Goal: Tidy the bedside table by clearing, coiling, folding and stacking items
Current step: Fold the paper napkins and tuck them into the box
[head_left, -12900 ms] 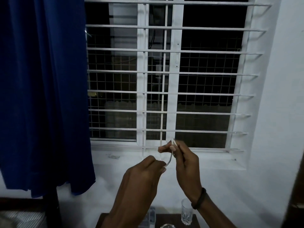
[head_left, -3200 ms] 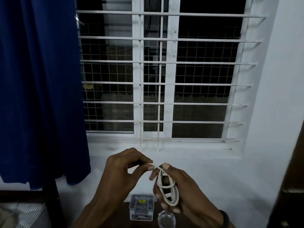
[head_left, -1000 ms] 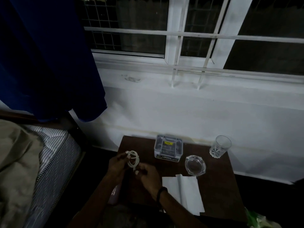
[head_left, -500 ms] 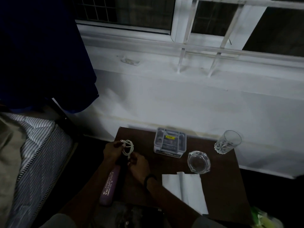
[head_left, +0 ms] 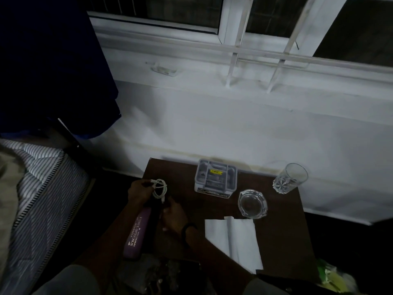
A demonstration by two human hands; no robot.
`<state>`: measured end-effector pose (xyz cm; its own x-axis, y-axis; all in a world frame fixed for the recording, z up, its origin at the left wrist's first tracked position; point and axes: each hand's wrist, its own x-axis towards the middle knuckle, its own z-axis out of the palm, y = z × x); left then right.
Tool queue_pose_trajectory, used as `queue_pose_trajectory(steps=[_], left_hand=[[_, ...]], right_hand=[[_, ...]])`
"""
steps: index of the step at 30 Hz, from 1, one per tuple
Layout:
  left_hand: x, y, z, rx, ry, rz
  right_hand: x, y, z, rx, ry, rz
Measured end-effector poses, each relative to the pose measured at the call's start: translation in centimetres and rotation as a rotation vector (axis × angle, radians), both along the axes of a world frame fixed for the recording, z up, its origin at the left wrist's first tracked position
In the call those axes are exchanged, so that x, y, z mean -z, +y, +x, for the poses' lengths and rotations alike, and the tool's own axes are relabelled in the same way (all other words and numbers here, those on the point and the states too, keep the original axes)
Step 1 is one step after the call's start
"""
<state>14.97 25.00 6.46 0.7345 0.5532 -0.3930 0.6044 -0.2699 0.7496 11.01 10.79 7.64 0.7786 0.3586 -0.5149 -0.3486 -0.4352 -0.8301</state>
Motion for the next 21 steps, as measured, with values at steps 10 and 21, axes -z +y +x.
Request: queue_pose_trajectory(steps=[10, 21], left_hand=[[-2.4, -2.0, -3.4, -0.07, -0.06, 0.205], [-6.6, -7.2, -7.6, 0.142, -0.359, 0.33]], right_hand=[[-0.4, -5.1, -5.3, 0.082, 0.138, 0.051], [-3.0, -7.9, -9.5, 0.119, 0.089, 0.084]])
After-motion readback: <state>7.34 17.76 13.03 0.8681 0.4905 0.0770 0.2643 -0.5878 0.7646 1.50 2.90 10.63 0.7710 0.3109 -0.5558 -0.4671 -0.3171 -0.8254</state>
